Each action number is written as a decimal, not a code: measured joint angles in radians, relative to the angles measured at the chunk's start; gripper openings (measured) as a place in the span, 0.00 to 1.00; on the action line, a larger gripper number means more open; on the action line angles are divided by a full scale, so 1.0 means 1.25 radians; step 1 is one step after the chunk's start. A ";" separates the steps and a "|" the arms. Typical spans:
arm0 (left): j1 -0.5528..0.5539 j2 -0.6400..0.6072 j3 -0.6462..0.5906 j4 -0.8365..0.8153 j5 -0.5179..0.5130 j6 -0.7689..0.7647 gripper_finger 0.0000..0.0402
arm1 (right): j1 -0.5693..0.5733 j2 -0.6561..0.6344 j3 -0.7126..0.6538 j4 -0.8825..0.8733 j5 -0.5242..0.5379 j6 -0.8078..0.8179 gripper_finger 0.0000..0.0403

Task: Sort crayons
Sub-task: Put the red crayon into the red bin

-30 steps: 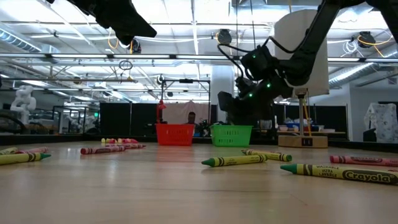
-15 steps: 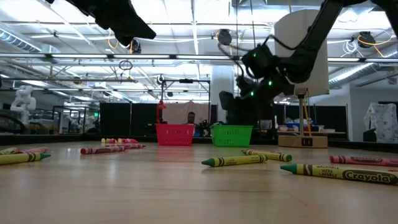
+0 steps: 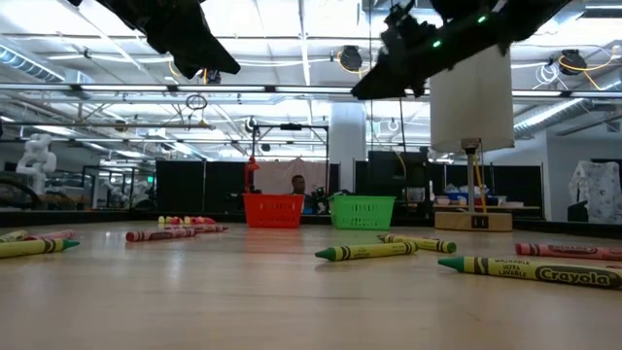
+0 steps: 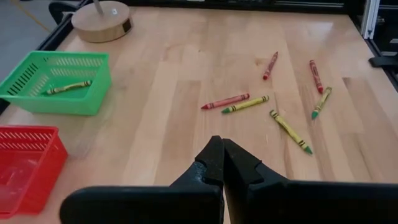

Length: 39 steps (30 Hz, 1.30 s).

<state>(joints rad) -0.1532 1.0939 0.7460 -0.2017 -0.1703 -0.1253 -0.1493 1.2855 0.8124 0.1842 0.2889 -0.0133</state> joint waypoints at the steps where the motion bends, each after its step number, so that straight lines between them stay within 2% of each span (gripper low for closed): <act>1: 0.000 0.000 0.000 -0.001 0.000 -0.001 0.00 | 0.020 -0.012 0.000 -0.042 -0.006 -0.001 0.32; 5: 0.000 0.000 0.000 -0.011 -0.002 -0.020 0.00 | 0.093 -0.017 -0.003 -0.197 -0.027 0.020 0.32; 10: 0.000 0.000 0.000 -0.038 -0.012 -0.041 0.00 | 0.177 0.001 -0.054 -0.207 -0.026 0.075 0.32; 20: -0.006 0.008 0.000 -0.101 -0.144 -0.116 0.00 | 0.256 0.031 -0.177 0.022 -0.024 0.110 0.32; 26: -0.015 0.066 0.000 -0.159 -0.176 -0.218 0.01 | 0.263 0.031 -0.230 0.155 -0.021 0.127 0.32; 31: -0.015 0.153 -0.001 -0.168 -0.187 -0.274 0.13 | 0.263 0.031 -0.240 0.179 -0.020 0.121 0.32; 39: -0.014 0.278 -0.001 -0.165 -0.260 -0.373 0.36 | 0.263 0.031 -0.240 0.179 -0.021 0.121 0.32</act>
<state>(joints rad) -0.1707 1.4411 0.7452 -0.4076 -0.4951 -0.5915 0.1791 1.3247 0.5117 0.4078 0.2623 0.1379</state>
